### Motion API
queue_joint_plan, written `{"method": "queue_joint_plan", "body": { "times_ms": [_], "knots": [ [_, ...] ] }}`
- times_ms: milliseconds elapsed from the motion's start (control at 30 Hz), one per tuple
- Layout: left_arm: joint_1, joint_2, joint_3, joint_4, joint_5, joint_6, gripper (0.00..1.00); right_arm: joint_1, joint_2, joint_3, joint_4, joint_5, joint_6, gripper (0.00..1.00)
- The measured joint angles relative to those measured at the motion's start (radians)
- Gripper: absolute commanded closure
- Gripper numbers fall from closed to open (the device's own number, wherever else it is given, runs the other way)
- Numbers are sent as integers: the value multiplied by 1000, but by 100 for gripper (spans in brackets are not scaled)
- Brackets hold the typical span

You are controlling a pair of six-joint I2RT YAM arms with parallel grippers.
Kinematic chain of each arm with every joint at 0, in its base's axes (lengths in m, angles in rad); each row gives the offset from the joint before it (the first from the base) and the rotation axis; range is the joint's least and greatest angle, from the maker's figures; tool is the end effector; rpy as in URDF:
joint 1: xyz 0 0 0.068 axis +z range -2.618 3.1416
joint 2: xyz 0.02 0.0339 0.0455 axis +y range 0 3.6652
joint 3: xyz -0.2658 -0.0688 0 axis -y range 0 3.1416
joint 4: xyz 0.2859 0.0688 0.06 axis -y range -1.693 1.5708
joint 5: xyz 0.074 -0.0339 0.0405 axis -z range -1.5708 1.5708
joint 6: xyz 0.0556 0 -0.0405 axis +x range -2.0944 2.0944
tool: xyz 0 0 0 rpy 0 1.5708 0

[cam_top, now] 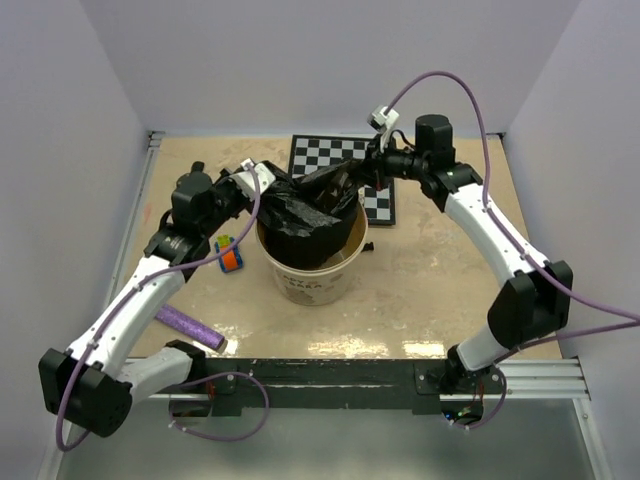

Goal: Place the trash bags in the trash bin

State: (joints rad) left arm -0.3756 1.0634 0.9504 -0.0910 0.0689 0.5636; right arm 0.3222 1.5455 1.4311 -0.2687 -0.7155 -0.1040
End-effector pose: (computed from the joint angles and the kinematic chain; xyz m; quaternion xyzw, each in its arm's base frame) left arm 0.2856 -0.1167 0.3470 0.3701 0.6812 0.0326 0.6308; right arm 0.3790 0.1650 0.3628 -0.3557 0.7173 0.3456 0.4894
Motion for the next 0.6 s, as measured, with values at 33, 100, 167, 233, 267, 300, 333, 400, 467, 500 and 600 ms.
{"method": "queue_joint_plan", "body": {
  "times_ms": [33, 100, 167, 233, 267, 300, 333, 400, 467, 500, 600],
  "knots": [
    [17, 19, 4, -1, 13, 2, 100, -3, 18, 6, 0, 2, 0, 100],
    [55, 57, 13, -10, 48, 8, 100, -14, 54, 14, -2, 7, 0, 100],
    [87, 73, 14, -42, 97, 19, 100, -31, 80, 17, -10, 14, -2, 100],
    [108, 74, 17, -95, 162, 35, 100, -45, 92, 17, -23, 16, -13, 100],
    [114, 74, 21, -122, 188, 42, 100, -50, 96, 17, -33, 16, -20, 100],
    [118, 74, 27, -152, 224, 51, 100, -56, 97, 17, -44, 16, -29, 100],
    [120, 74, 32, -183, 259, 60, 100, -60, 97, 17, -58, 14, -37, 100],
    [121, 73, 44, -252, 334, 78, 100, -64, 92, 6, -69, 5, -47, 98],
    [121, 72, 56, -315, 391, 89, 100, -63, 75, -29, -75, -13, -49, 93],
    [121, 72, 64, -348, 418, 95, 100, -62, 65, -48, -80, -18, -48, 89],
    [125, 72, 94, -457, 499, 112, 100, -61, 19, -126, -100, -45, -45, 84]
  ]
}}
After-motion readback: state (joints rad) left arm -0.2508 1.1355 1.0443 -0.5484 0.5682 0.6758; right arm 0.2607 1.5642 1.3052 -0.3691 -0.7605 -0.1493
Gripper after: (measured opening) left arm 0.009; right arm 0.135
